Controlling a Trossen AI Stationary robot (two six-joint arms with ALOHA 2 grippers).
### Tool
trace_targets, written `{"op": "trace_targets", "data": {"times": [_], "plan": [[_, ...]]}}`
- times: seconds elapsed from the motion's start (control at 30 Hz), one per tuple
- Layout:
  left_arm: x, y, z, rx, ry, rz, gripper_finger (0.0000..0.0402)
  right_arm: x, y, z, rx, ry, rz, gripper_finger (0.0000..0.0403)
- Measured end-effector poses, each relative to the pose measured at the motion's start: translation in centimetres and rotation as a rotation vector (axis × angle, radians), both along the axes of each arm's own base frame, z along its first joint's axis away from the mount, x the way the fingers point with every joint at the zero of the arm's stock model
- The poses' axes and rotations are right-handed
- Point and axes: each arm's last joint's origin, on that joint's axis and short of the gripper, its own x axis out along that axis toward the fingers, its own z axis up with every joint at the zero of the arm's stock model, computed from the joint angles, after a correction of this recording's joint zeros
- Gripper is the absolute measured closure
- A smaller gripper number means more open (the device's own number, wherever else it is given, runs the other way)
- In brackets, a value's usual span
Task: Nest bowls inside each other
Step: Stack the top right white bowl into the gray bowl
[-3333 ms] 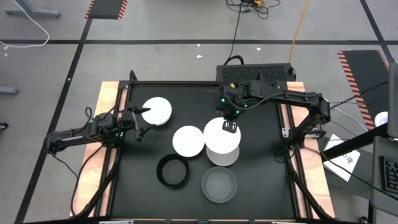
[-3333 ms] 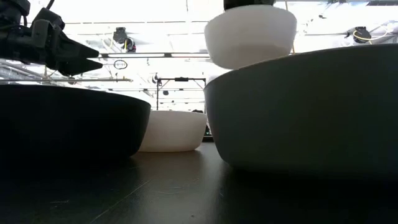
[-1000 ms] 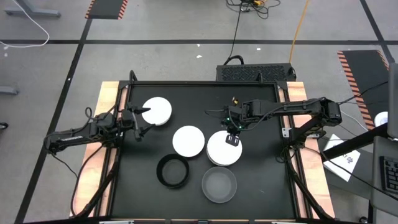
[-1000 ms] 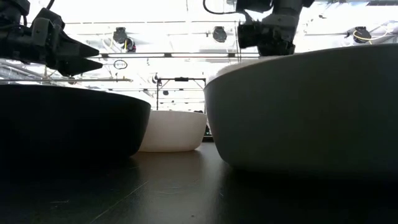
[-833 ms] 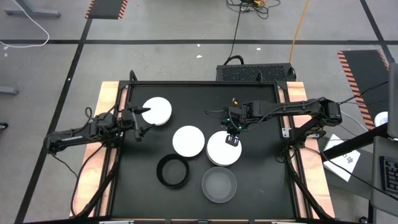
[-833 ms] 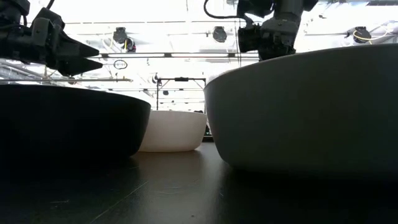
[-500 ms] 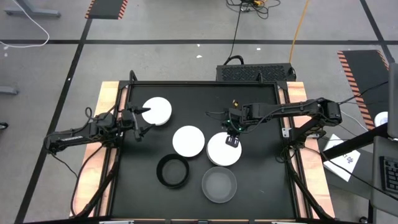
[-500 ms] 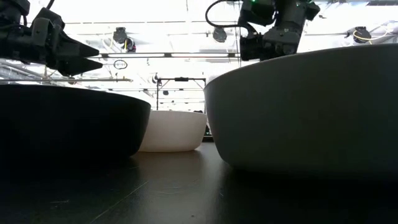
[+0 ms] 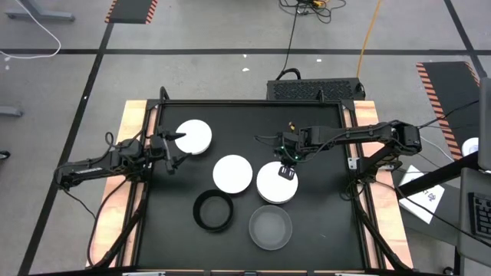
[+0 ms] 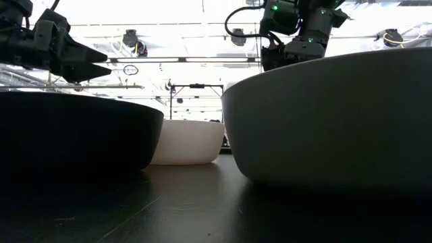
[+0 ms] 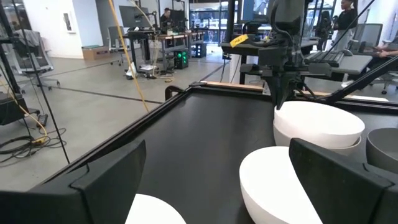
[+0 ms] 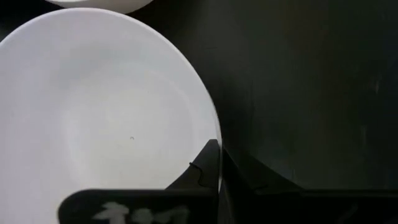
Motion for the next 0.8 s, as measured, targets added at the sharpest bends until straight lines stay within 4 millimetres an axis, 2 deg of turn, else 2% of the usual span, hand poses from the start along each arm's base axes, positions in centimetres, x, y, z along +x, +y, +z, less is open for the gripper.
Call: {"op": "trace_targets", "data": {"times": [0.43, 0.8], "plan": [[0.0, 0.0, 0.0, -0.001, 0.0, 0.0, 0.0002, -0.1, 0.0, -0.1, -0.002, 0.017, -0.005, 0.0403], [0.0, 0.0, 0.0, -0.001, 0.002, 0.0, 0.0002, 0.3, 0.0, -1.1, 0.001, 0.055, -0.001, 0.0403]]}}
